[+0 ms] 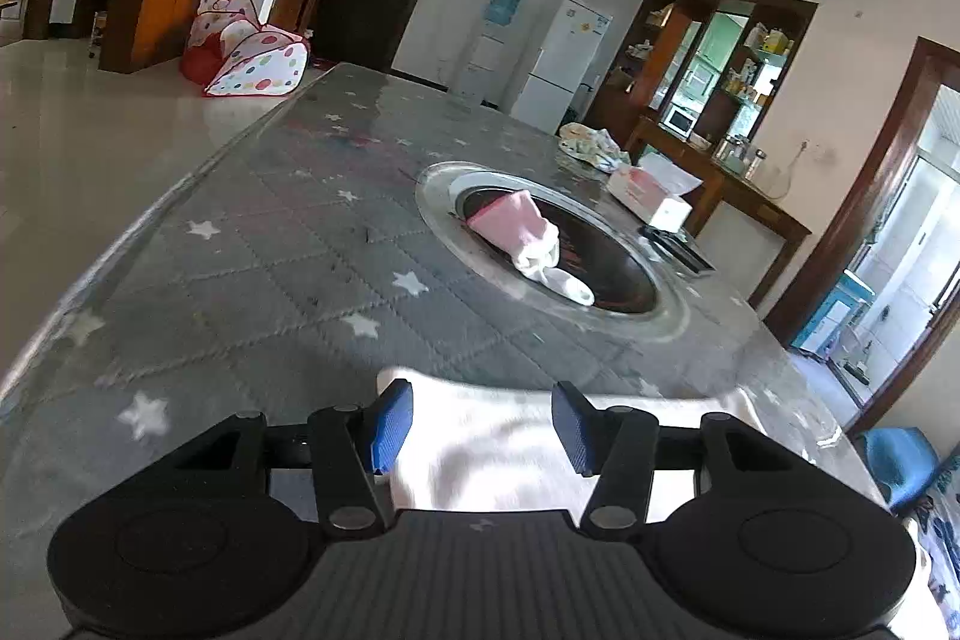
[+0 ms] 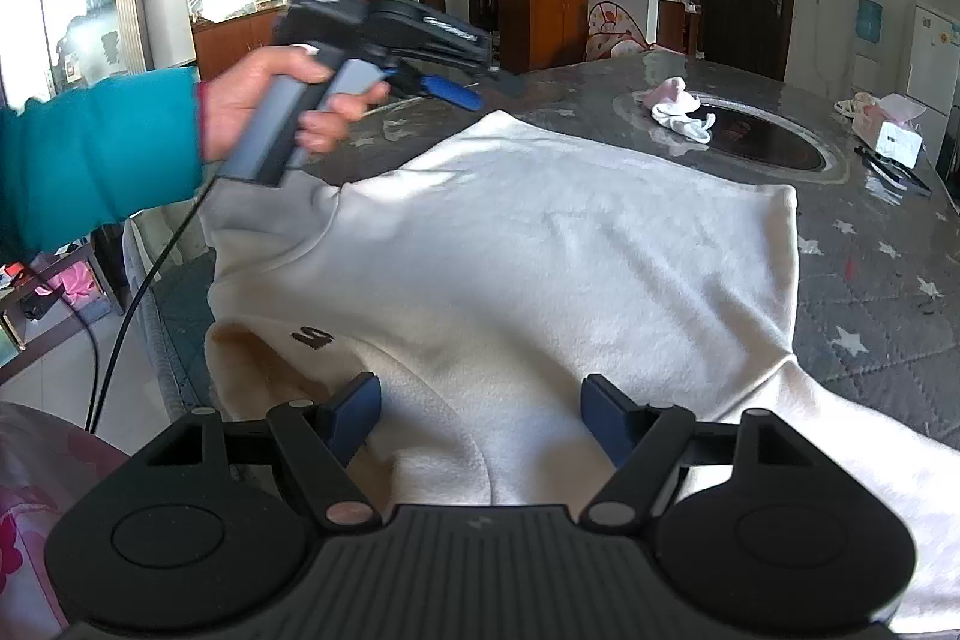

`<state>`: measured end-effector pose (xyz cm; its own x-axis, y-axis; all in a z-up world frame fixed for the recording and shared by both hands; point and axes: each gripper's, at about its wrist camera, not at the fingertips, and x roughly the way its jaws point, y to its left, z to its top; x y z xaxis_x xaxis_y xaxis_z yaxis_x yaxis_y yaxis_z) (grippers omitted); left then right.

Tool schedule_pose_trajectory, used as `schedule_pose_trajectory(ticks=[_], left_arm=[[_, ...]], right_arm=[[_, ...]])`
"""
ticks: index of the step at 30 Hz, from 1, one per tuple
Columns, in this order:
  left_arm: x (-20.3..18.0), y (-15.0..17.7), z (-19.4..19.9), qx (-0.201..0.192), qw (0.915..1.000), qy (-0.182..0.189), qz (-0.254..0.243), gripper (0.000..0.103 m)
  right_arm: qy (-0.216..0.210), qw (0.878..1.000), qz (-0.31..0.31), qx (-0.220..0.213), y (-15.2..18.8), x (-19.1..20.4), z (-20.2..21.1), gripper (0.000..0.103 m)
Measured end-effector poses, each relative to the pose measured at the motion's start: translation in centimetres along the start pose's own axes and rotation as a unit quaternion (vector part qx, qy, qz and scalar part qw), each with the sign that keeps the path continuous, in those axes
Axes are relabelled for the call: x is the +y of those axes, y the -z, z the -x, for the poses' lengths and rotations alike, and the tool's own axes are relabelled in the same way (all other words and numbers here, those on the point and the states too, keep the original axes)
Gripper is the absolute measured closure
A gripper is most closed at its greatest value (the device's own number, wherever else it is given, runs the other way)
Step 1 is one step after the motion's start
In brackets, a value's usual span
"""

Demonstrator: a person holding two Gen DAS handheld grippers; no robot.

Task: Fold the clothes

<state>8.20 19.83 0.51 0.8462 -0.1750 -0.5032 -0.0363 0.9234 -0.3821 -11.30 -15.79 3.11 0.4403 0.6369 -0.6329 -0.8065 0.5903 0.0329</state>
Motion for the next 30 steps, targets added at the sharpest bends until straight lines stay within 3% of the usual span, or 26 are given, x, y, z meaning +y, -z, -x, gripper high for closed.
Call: schedule_pose_trajectory(ticks=[4, 11, 18, 21, 30], left_arm=[[0.3, 2.1, 4.2, -0.006, 0.9993, -0.033, -0.016, 0.048], [2.5, 6.3, 11.8, -0.027, 0.9882, -0.146, -0.035, 0.047], [6.4, 9.4, 17.3, -0.049, 0.9694, -0.235, 0.05, 0.047], [7.3, 10.2, 17.7, -0.05, 0.9649, -0.247, 0.075, 0.047], [8.2, 10.7, 18.4, -0.068, 0.9537, -0.272, 0.108, 0.04]], right_arm=[[0.002, 1.0, 0.001, -0.007, -0.1, 0.2, 0.3, 0.028], [0.0, 0.999, 0.005, -0.036, -1.1, 0.7, 1.5, 0.029], [-0.031, 0.999, 0.027, -0.023, -1.4, 2.4, 0.1, 0.03], [-0.039, 0.999, 0.036, -0.005, -1.2, 3.2, -0.9, 0.03], [-0.032, 0.999, 0.042, -0.01, -1.2, 3.5, 0.1, 0.03]])
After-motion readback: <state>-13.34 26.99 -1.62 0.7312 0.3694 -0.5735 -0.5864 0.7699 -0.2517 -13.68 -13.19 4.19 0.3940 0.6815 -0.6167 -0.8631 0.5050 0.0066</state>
